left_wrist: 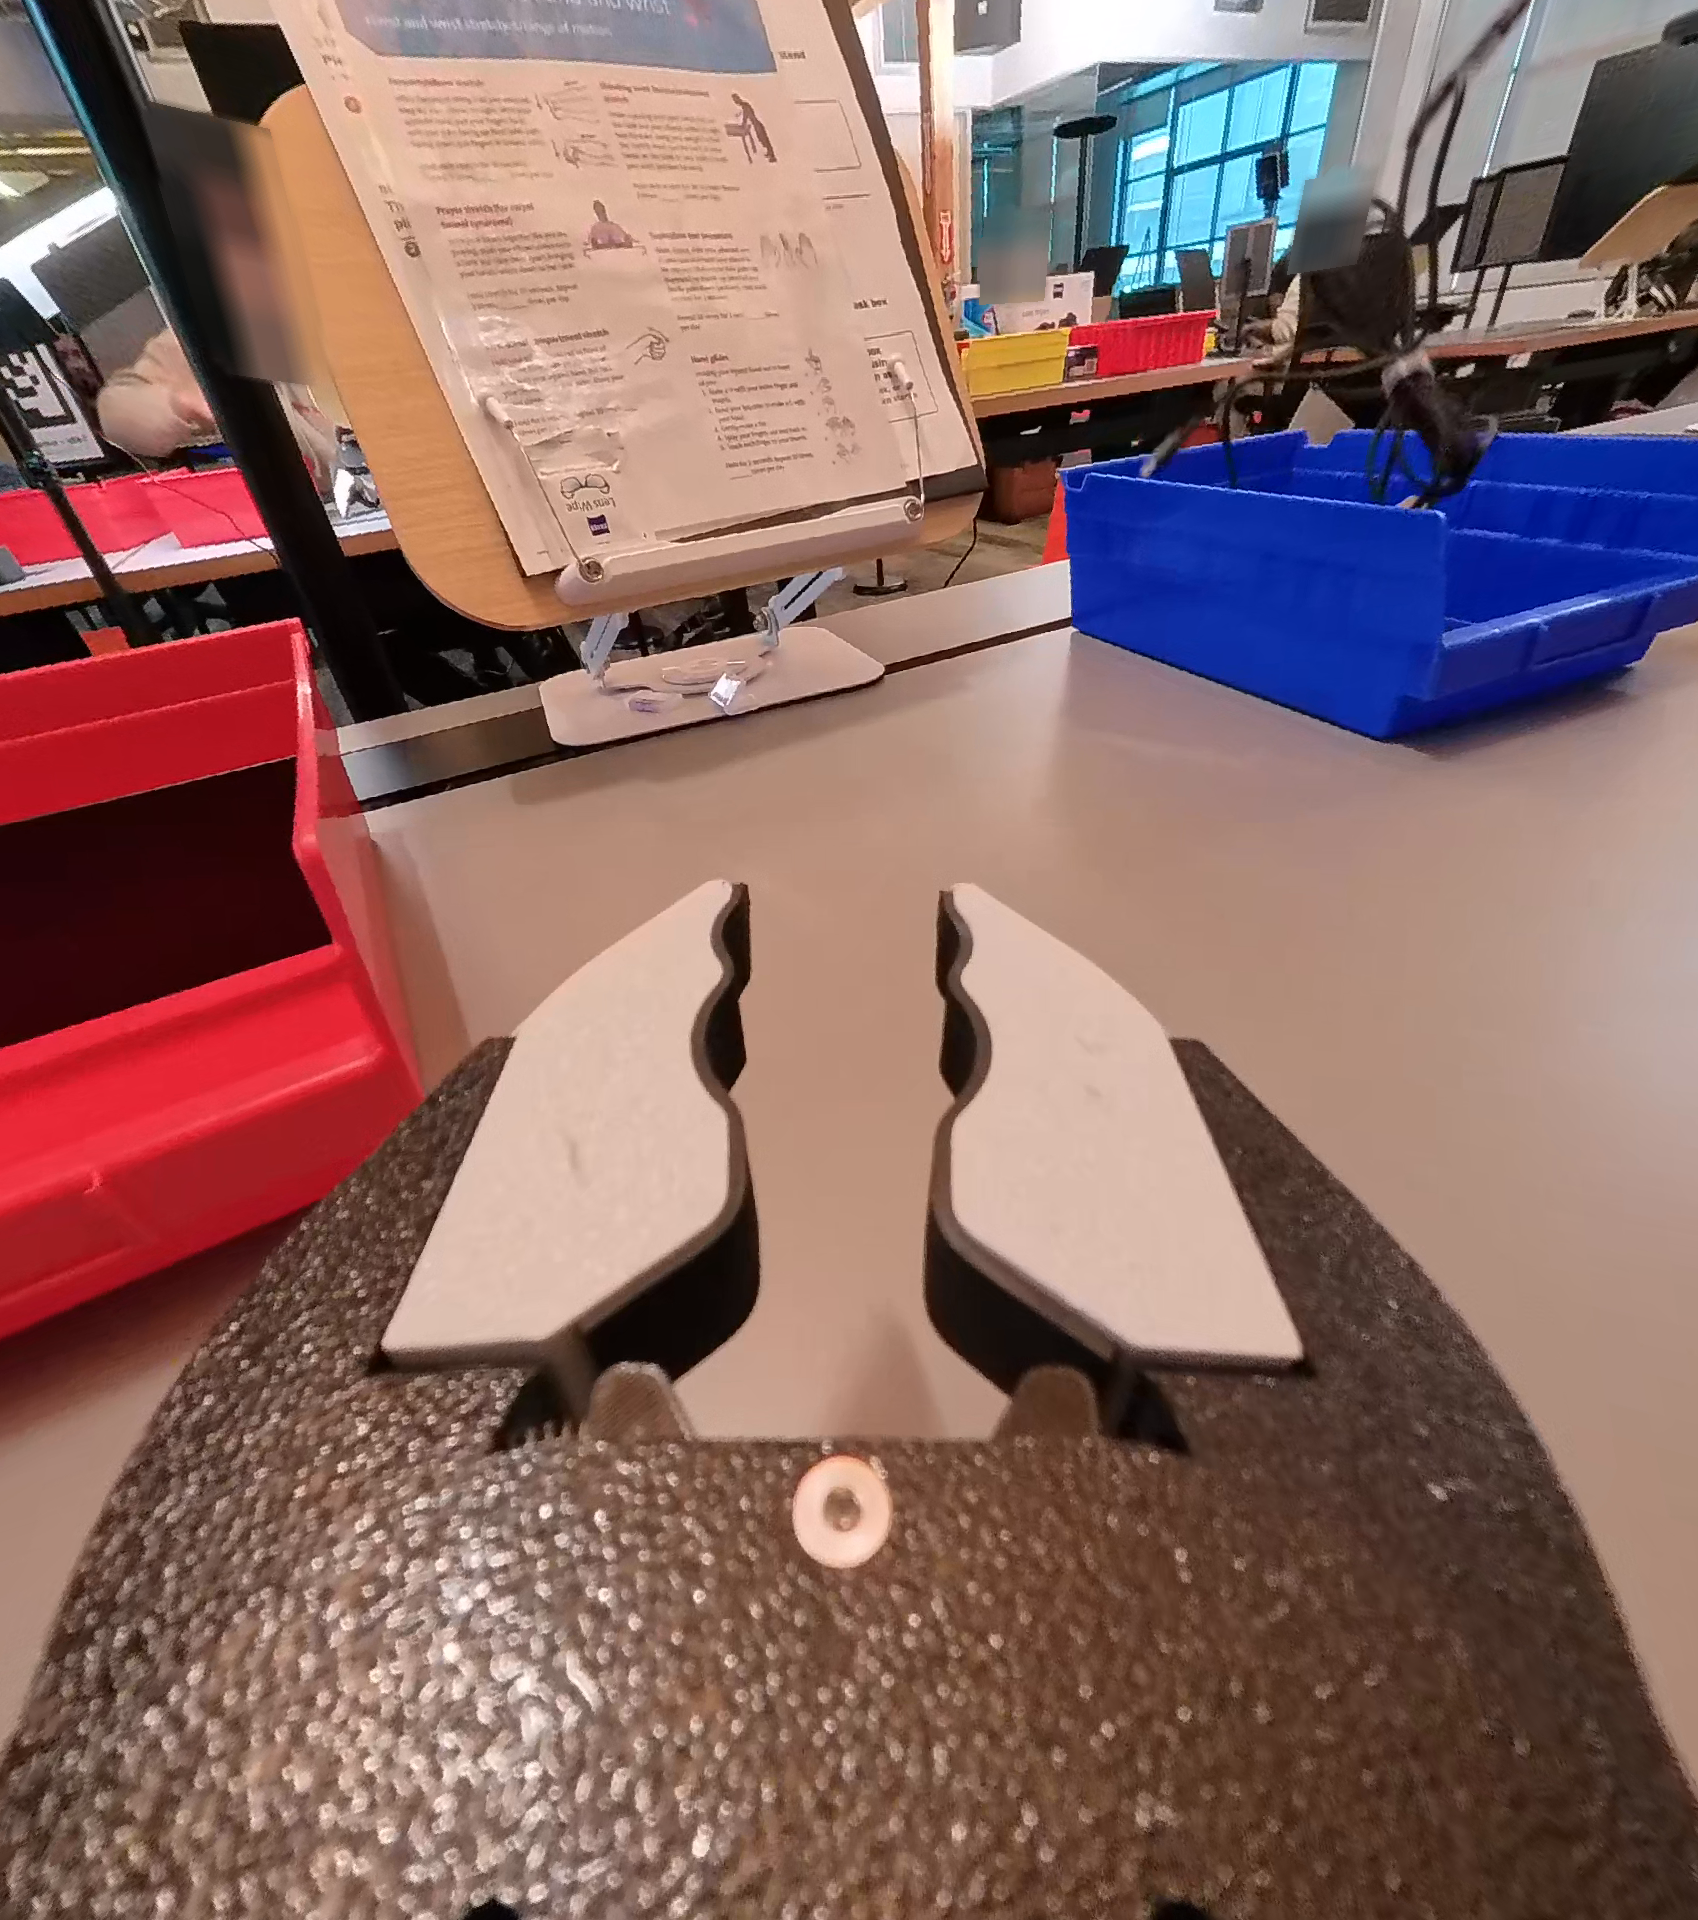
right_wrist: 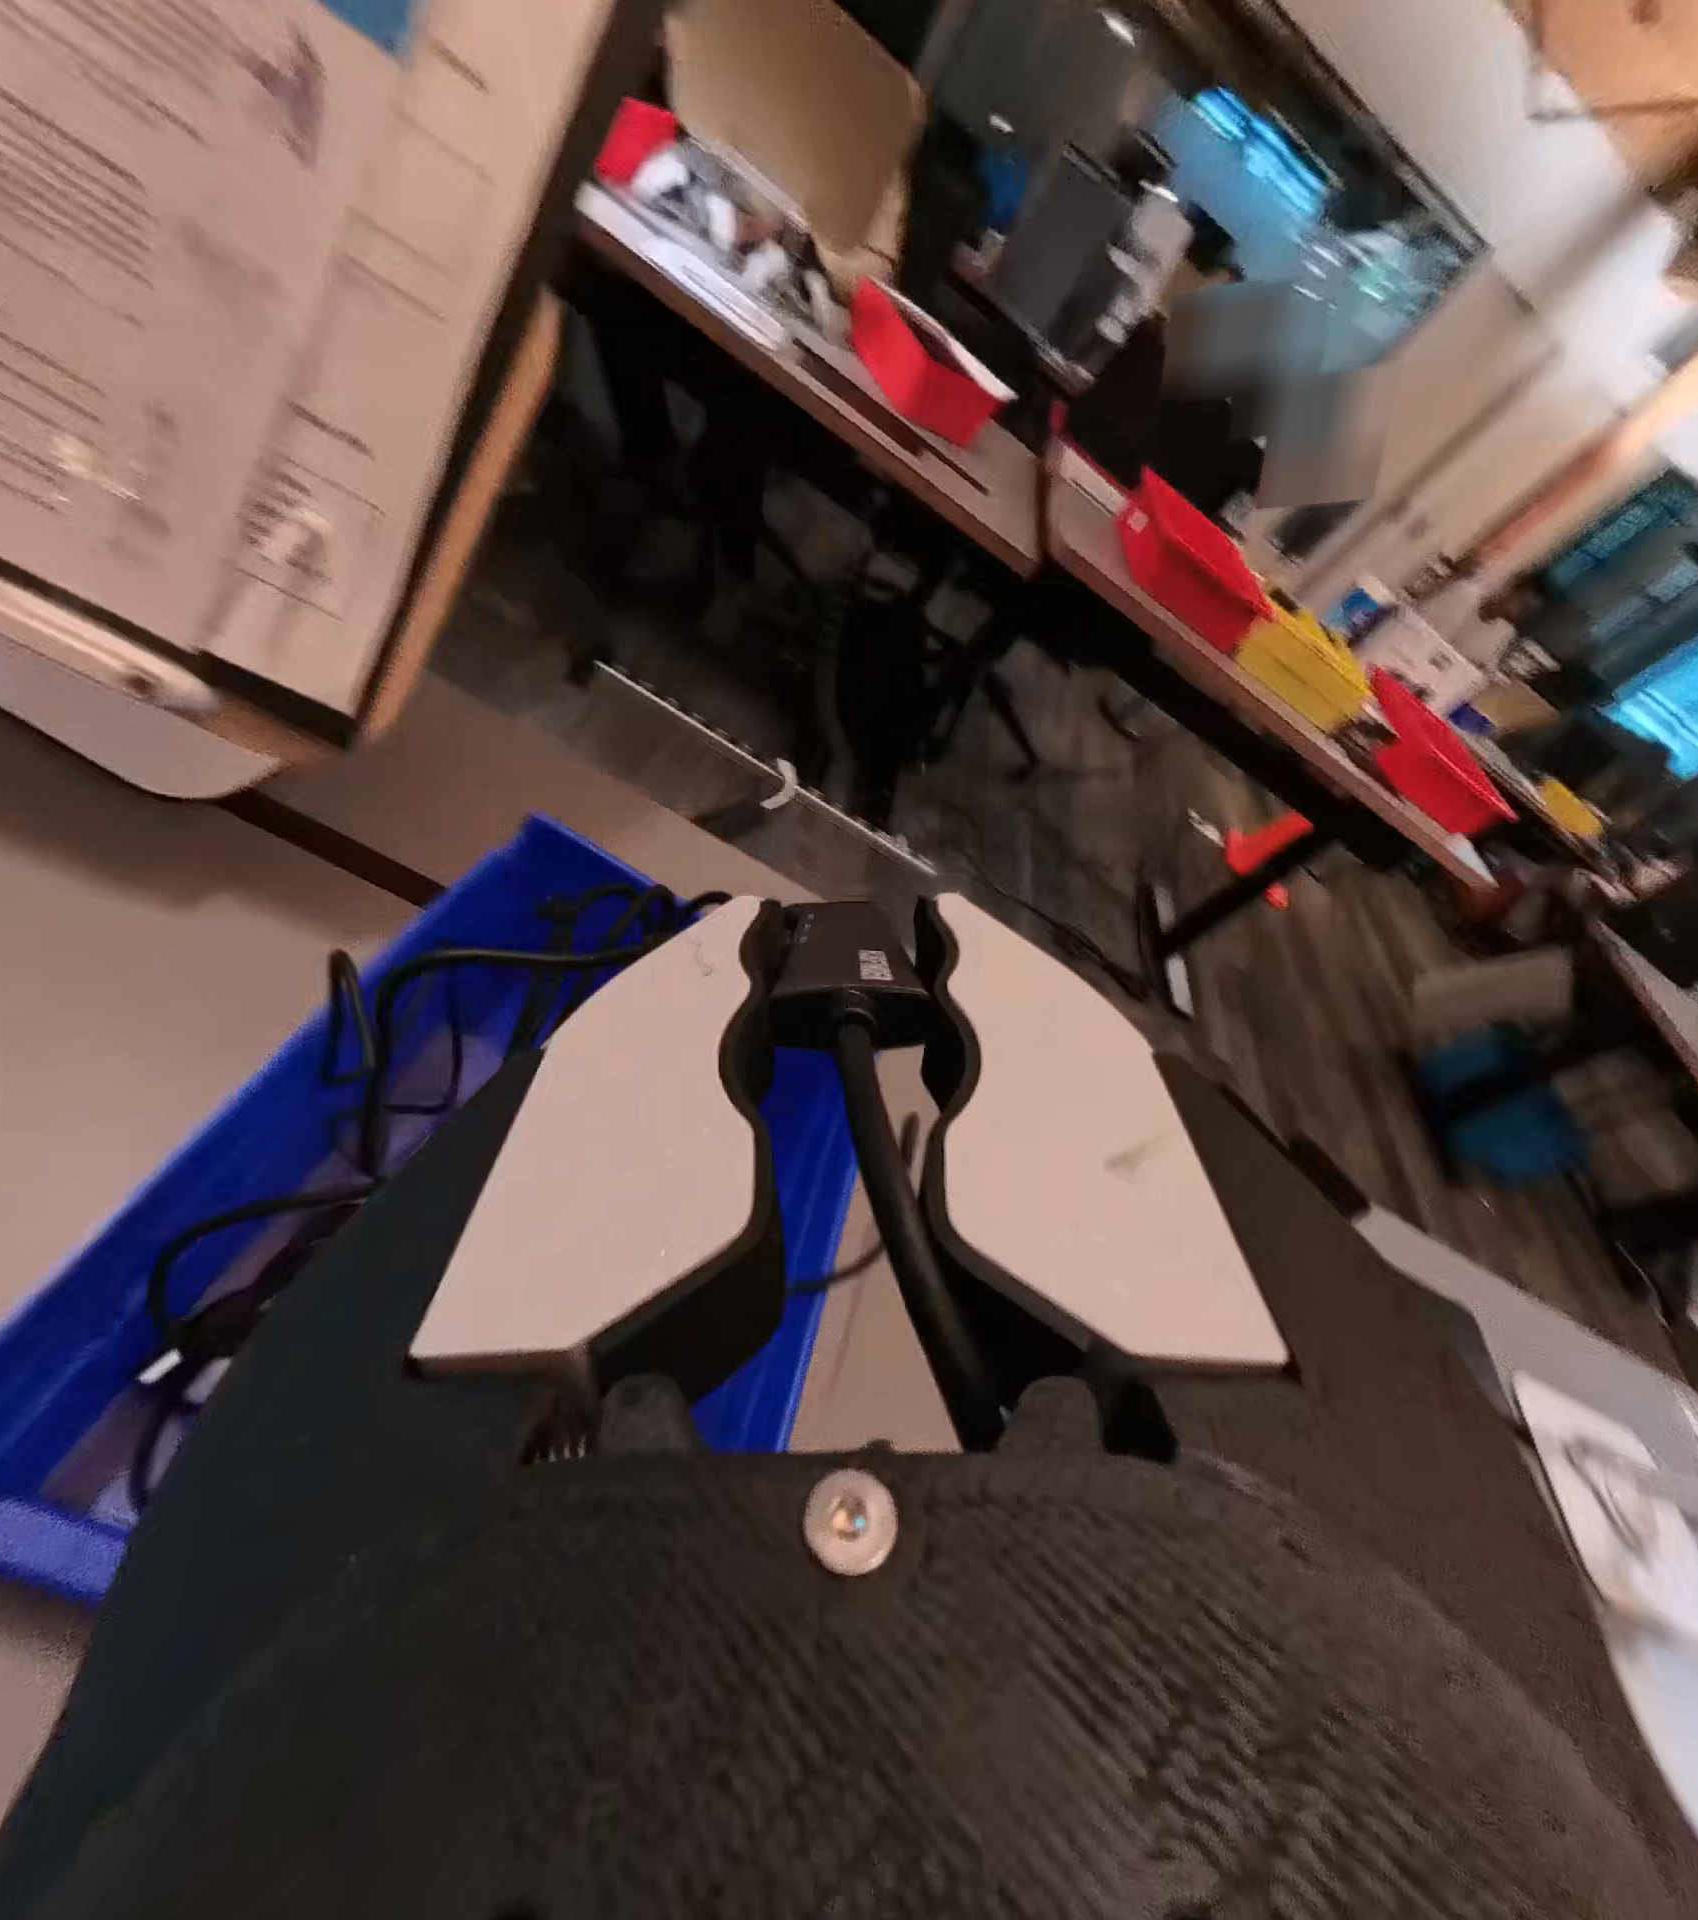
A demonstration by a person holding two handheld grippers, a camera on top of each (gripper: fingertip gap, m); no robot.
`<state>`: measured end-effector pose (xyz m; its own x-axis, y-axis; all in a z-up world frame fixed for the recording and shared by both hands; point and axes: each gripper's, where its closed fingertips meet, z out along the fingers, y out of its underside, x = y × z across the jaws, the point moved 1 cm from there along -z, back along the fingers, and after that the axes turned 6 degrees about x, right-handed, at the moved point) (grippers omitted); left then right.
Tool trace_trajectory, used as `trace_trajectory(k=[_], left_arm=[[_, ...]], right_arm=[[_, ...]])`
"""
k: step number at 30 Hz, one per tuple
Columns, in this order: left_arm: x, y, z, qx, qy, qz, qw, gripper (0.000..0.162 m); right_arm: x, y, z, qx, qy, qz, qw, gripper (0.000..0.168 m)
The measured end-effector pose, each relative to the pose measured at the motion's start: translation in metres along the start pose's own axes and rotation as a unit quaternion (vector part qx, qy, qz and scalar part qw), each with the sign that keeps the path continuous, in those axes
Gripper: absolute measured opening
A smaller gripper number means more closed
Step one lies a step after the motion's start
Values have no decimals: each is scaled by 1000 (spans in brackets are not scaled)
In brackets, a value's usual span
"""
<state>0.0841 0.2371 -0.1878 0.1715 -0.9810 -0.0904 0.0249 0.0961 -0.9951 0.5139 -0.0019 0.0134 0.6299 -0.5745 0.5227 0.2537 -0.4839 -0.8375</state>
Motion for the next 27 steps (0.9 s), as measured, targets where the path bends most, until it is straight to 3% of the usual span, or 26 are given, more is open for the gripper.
trace_trajectory(k=[4, 10, 17, 21, 25, 27], left_arm=[[2, -1, -1, 2, 2, 6, 1000, 33], [4, 3, 2, -11, 5, 12, 1000, 33], [7, 4, 3, -16, 4, 31, 999, 33], [10, 3, 2, -13, 6, 43, 999, 33], [11, 3, 2, -13, 8, 50, 999, 32], [12, 3, 2, -14, 8, 50, 999, 32]], right_arm=[[12, 46, -16, -16, 81, 18, 996, 26], [-45, 71, -1, -52, -46, 28, 997, 26], [-87, 108, 35, -58, -78, 209, 973, 28], [-119, 141, 37, -124, -170, 285, 935, 51], [-107, 139, 24, -125, -191, 271, 935, 84], [-95, 127, 12, -100, -213, 264, 935, 87]])
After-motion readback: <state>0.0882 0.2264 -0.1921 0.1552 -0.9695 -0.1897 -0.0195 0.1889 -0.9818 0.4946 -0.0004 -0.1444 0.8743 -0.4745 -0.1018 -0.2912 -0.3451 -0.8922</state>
